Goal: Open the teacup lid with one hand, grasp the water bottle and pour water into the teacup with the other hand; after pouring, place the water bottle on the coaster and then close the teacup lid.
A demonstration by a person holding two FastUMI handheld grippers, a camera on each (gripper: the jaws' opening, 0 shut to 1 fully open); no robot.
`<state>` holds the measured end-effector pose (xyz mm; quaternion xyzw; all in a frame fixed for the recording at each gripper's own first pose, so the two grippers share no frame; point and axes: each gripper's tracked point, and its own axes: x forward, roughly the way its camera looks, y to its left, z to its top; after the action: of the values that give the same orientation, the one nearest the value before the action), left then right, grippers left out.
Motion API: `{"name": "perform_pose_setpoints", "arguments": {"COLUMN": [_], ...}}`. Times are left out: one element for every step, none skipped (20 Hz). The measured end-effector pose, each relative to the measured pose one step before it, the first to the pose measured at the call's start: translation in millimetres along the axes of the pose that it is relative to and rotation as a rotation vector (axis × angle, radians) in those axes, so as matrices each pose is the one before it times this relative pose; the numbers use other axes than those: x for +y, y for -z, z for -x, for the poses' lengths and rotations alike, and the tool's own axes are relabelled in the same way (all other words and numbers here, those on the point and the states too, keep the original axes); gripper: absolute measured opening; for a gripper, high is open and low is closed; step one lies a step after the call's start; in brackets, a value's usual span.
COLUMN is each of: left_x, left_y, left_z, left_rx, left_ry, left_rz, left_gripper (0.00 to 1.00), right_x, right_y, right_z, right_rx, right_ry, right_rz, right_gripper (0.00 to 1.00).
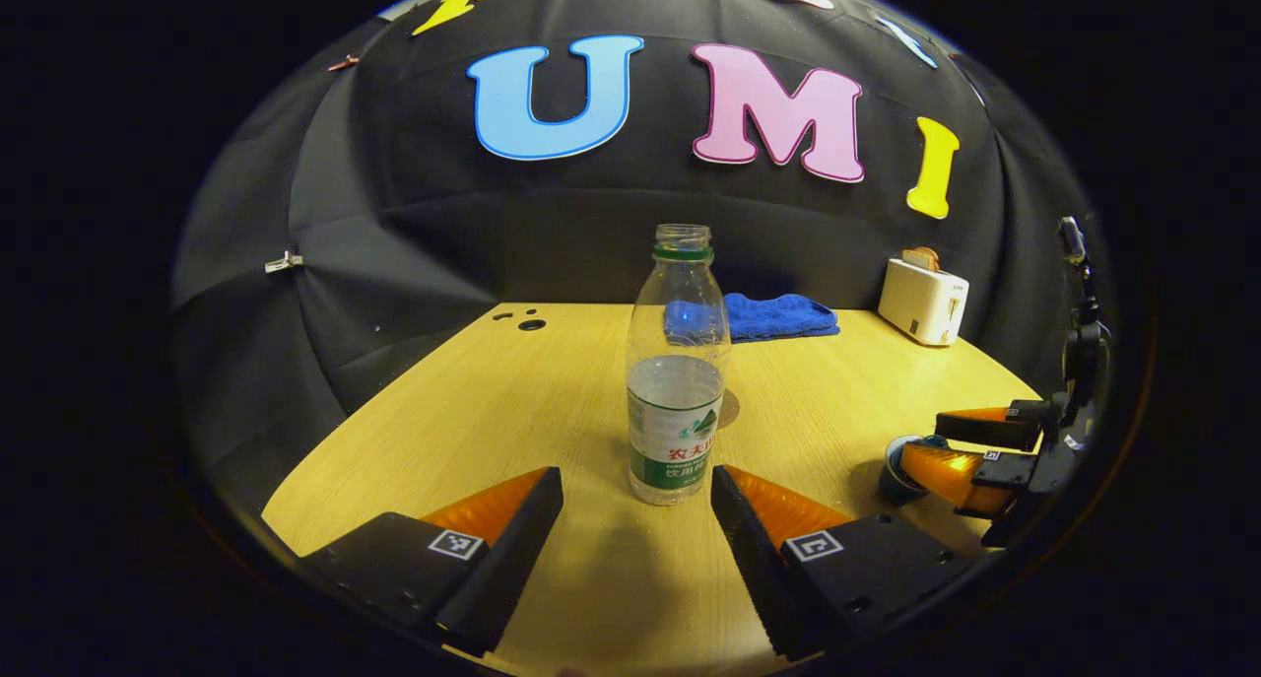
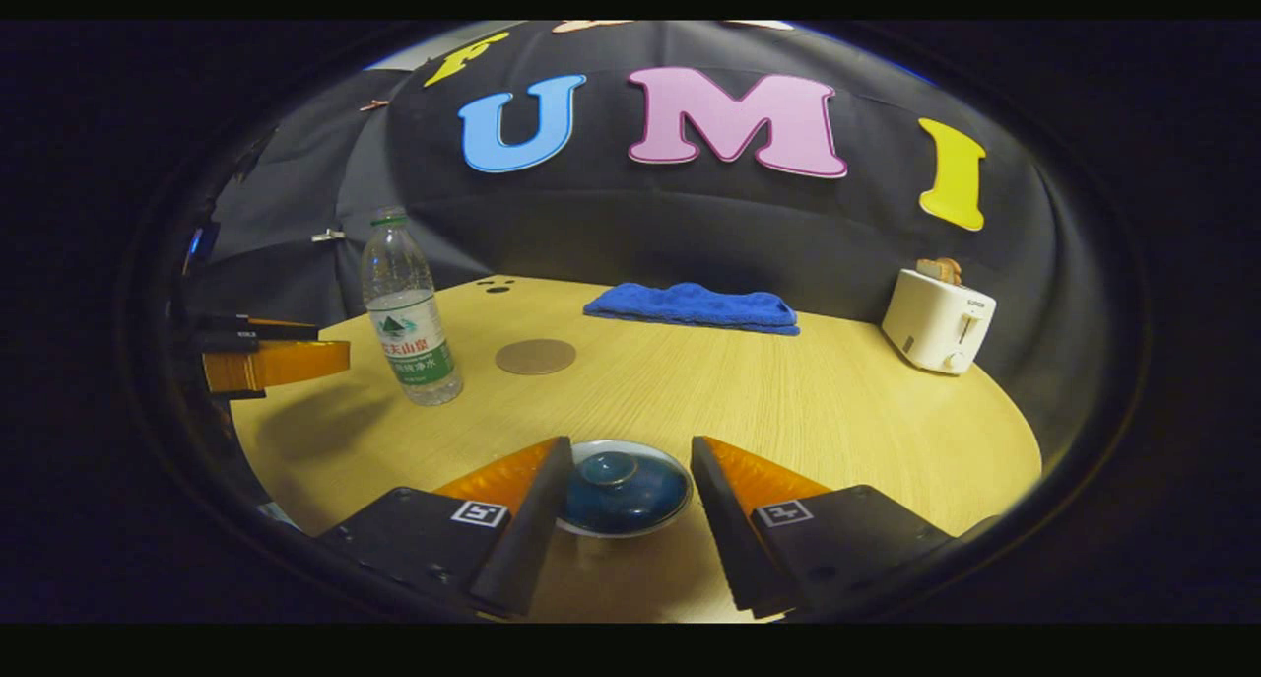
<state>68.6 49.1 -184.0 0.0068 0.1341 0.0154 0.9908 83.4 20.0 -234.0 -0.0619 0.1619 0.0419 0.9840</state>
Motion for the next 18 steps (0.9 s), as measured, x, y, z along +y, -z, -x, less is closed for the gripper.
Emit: {"name": "perform_pose_setpoints", "arguments": {"left_x": [-1.1,-0.69,-1.09,-1.51,-1.25,-0.76,-0.51,-0.16,-0.42,-0.31,-0.79,-0.4,0.03,-0.62,-0.2,0.76,0.07,0.46], "left_y": [0.27,-1.43,-0.62,-0.07,0.25,-0.72,0.01,-0.69,0.91,-0.02,0.27,-0.31,-0.04,-1.01,-0.87,0.11,-0.6,-0.57], "left_z": [-0.13,-0.17,0.03,-0.27,-0.19,-0.17,0.11,-0.23,0.05,-0.17,0.29,0.26,-0.4,-0.17,0.0,-0.4,-0.23,-0.94], "left_rx": [0.0016,-0.00366,-0.00156,0.00075,0.00095,-0.00156,-0.0014,0.00041,0.00057,0.00067,-0.00029,0.001,-0.0022,-0.00121,-0.00065,-0.00119,-0.00128,0.0001], "left_ry": [0.00099,-0.00047,0.00065,0.00158,0.00106,0.001,0.00021,-0.00137,0.0002,-0.00154,0.00169,0.00039,0.00029,0.00029,0.00059,-0.0002,-0.00076,-0.00107], "left_rz": [-0.00126,-0.0025,-0.00073,0.00153,0.00336,0.00338,0.00183,0.00114,0.00096,0.00117,0.00196,0.00094,0.00026,0.0003,0.00094,0.00127,0.00126,0.00201], "left_gripper": [0.95,0.95,0.96,0.95,0.95,0.95,0.95,0.95,0.95,0.95,0.95,0.95,0.95,0.95,0.95,0.95,0.95,0.95], "right_x": [0.62,-0.63,0.16,-0.45,0.55,0.27,-1.01,0.12,1.12,1.9,1.08,0.99,2.11,-0.13,1.24,-0.42,0.79,0.57], "right_y": [-1.55,1.22,0.14,0.37,0.03,-0.63,0.87,0.34,-0.78,-0.54,-1.18,-0.46,-2.48,0.32,-0.68,0.64,-0.32,0.01], "right_z": [0.94,-0.3,-0.76,-0.67,0.25,-1.69,-1.89,0.58,0.57,0.27,0.09,-1.19,0.57,-2.19,-1.21,-1.31,0.99,-1.4], "right_rx": [-0.00906,-0.00066,0.00058,0.00086,0.00454,0.00572,0.00432,0.00155,-0.00092,0.00016,-0.00183,-0.00101,0.00334,0.00347,0.00639,0.00599,0.00551,0.0053], "right_ry": [0.00086,-0.00027,-0.00204,-0.00213,-0.00163,-0.00151,-0.00127,-0.00068,-0.00254,-0.00284,-0.0069,-0.00779,-0.00522,-0.00265,-0.00316,-0.00226,-0.00406,-0.00537], "right_rz": [0.01637,0.01795,0.01057,0.00528,0.00323,0.00114,0.00025,0.00011,0.0022,0.00524,0.00427,0.00345,0.00514,0.00519,0.00281,-0.00144,-0.00404,-0.00528], "right_gripper": [0.75,0.74,0.74,0.74,0.75,0.74,0.74,0.74,0.74,0.72,0.72,0.68,0.64,0.48,0.46,0.37,0.39,0.35]}}
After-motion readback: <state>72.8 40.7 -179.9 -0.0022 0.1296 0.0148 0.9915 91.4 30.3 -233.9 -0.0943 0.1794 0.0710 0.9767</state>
